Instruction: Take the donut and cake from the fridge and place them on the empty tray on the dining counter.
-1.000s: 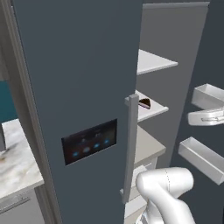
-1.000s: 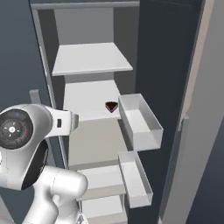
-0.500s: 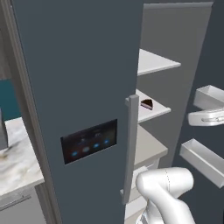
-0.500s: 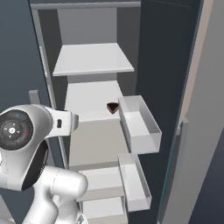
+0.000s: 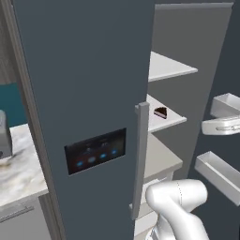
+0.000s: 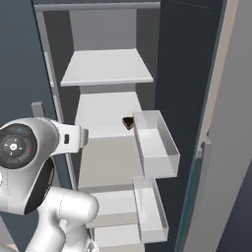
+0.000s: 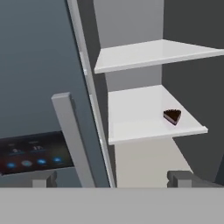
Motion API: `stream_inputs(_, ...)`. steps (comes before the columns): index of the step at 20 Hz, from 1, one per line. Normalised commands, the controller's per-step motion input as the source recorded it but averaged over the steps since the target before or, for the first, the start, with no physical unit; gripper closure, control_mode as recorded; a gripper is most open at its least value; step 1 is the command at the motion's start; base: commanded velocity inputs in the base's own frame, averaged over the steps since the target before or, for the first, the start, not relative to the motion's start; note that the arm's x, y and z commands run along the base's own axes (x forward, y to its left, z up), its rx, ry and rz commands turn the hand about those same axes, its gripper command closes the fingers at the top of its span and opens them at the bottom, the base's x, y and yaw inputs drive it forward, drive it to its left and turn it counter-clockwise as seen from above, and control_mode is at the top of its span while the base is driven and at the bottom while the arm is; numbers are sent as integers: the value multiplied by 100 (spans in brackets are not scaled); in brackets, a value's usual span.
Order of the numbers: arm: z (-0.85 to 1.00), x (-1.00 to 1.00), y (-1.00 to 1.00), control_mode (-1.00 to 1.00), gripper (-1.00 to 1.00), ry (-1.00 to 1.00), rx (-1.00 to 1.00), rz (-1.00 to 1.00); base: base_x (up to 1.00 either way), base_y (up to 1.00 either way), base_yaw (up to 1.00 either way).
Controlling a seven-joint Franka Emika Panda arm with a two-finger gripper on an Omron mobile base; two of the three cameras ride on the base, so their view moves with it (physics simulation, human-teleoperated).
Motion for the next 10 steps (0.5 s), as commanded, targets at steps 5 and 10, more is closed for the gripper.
stream_inputs(5, 0, 0, 0, 100, -100, 0, 0, 0, 87, 0, 14)
stream_inputs(10, 0, 0, 0, 100, -100, 0, 0, 0, 86, 0, 20)
